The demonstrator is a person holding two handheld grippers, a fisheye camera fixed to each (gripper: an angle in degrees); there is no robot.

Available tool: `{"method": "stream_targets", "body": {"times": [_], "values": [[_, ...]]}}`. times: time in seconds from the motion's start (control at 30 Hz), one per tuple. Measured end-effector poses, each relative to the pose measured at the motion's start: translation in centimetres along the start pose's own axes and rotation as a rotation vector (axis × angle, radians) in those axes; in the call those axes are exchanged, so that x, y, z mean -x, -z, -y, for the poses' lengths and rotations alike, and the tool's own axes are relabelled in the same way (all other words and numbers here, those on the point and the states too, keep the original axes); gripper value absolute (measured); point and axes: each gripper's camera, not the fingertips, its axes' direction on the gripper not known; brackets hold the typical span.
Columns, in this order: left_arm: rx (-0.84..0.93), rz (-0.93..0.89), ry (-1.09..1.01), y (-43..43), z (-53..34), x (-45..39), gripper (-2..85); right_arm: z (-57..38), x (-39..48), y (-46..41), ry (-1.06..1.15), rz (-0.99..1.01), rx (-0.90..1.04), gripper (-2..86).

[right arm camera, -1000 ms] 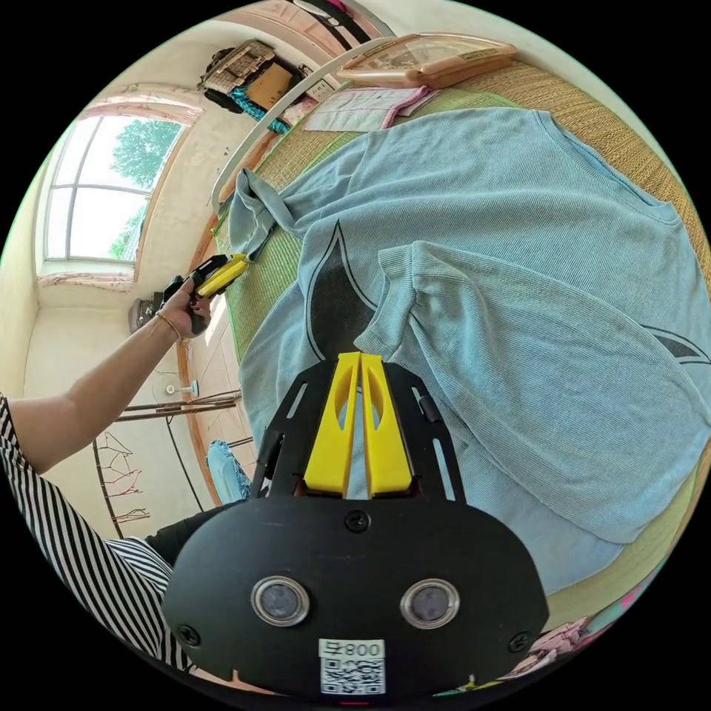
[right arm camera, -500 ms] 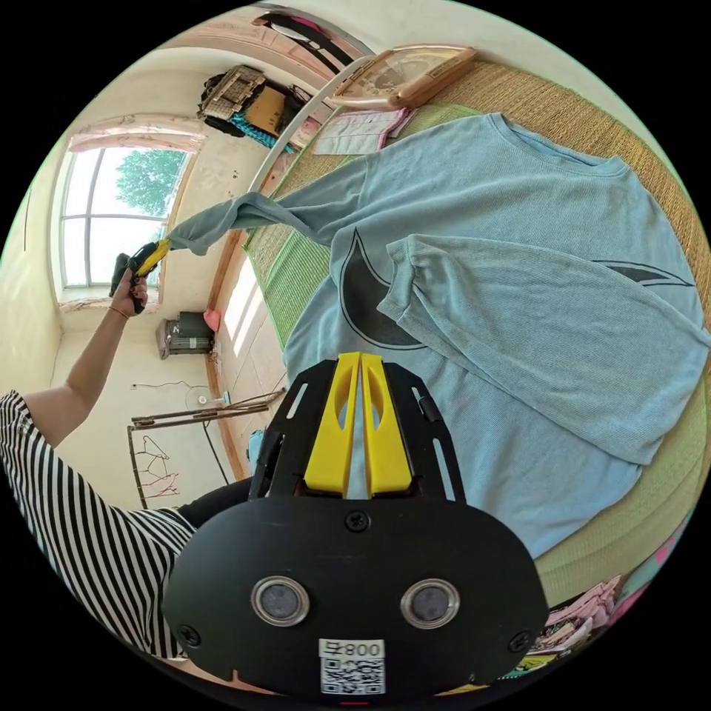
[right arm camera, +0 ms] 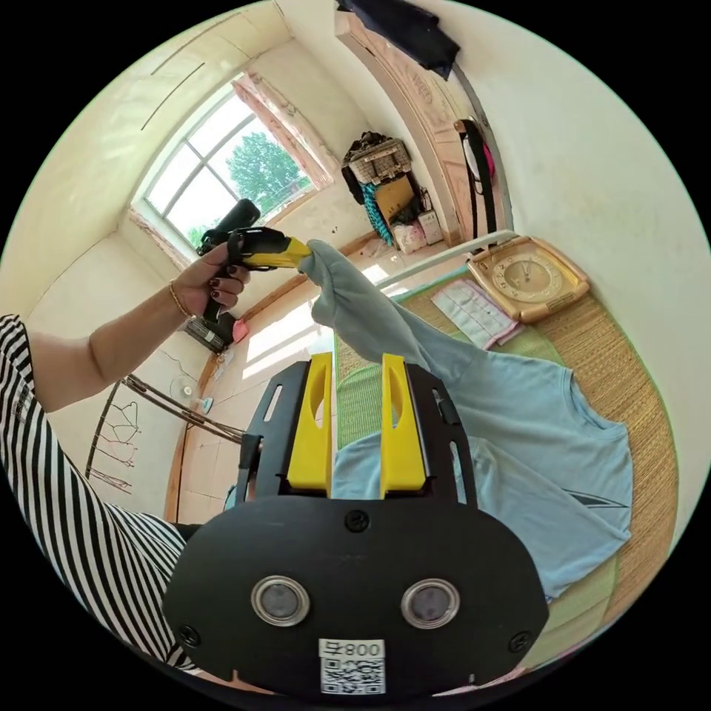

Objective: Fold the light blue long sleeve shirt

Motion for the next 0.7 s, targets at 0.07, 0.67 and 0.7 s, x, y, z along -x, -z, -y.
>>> {"method": "stream_targets", "body": {"times": [0.07, 0.67, 0.7], "values": [[-0.016, -0.066, 0.016, -1.4, 0.6, -1.0, 1.6, 0.7, 2.2, -0.3, 0.037, -0.054, 0.003, 11.7], [-0.097, -0.275, 0.088, -11.1, 5.7, -9.2, 1.6, -0.5, 5.0, -0.7, 0.017, -0.324, 0.046, 7.3], [-0.097, -0.269, 0.088, -11.4, 5.9, -9.5, 1.6, -0.8, 4.6, -0.2, 0.014, -0.297, 0.043, 6.0]]}}
